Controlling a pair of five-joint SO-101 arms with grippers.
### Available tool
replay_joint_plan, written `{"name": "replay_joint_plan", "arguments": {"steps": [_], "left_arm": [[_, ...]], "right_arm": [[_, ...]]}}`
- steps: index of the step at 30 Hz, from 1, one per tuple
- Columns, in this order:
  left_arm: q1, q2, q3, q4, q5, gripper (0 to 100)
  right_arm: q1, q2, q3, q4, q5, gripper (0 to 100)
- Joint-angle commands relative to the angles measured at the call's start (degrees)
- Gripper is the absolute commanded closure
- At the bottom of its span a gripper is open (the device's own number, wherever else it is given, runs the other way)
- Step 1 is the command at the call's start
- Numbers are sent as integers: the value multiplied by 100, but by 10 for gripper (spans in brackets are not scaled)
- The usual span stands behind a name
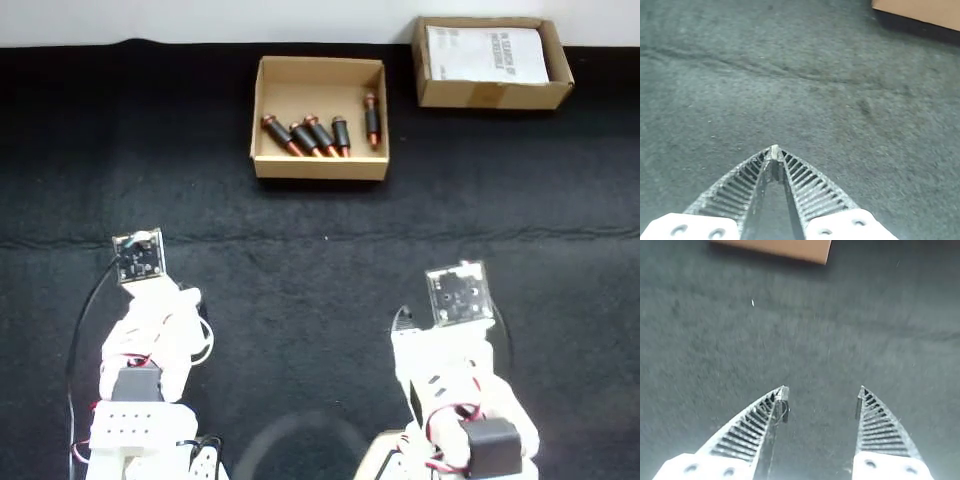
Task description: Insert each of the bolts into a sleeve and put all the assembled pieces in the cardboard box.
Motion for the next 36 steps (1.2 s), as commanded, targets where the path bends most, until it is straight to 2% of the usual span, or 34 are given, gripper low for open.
{"name": "replay_joint_plan", "arguments": {"steps": [1,6,17,22,25,28,36], "left_arm": [[-215,-40,101,9,-18,987],[-207,-40,154,448,-26,987],[-215,-40,40,1116,-97,987],[-207,-40,-198,2084,-1468,987],[-207,-40,-295,2637,-1987,987],[-251,-40,-312,2778,-2048,987],[-251,-40,-312,2787,-2057,987]], "right_arm": [[40,453,136,-92,141,796],[66,892,1103,-602,862,796],[778,356,2501,-831,862,796],[1253,-154,2545,-374,853,800],[1429,-268,2563,-338,862,869],[1429,-268,2563,-338,879,998],[1446,-277,2747,-382,862,991]]}}
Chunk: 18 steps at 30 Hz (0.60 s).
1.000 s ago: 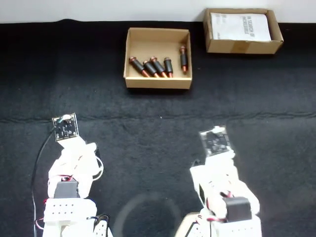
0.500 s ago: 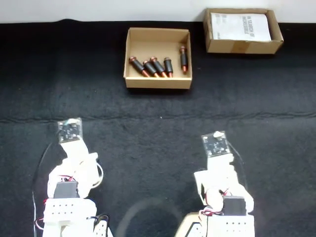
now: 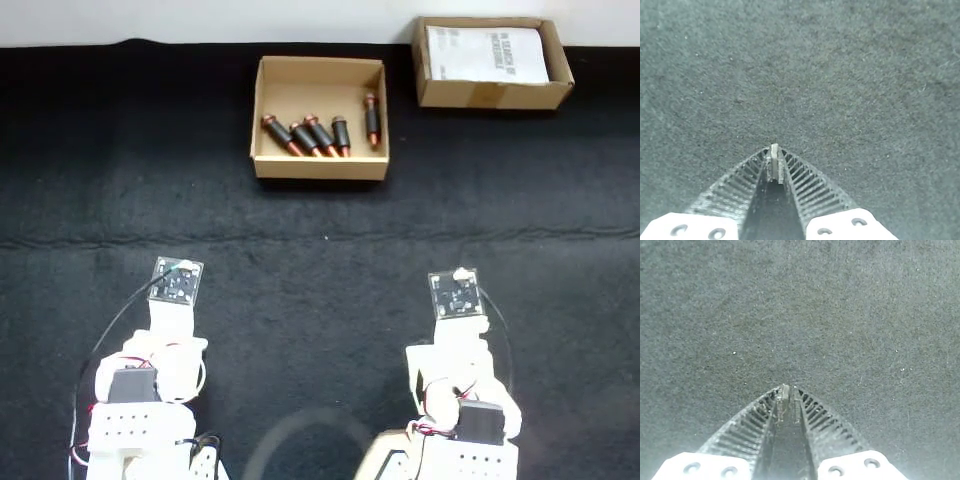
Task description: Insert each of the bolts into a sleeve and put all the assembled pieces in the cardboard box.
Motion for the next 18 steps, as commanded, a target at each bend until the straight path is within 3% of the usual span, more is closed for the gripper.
{"name": "replay_joint_plan", "arguments": {"steps": [1,6,18], "left_arm": [[-57,22,-259,44,-44,987],[-57,22,-259,44,-44,987],[-57,22,-259,44,-44,987]], "right_arm": [[66,-101,804,-48,0,991],[48,-101,831,-136,-325,991],[57,-101,831,-136,-316,991]]}}
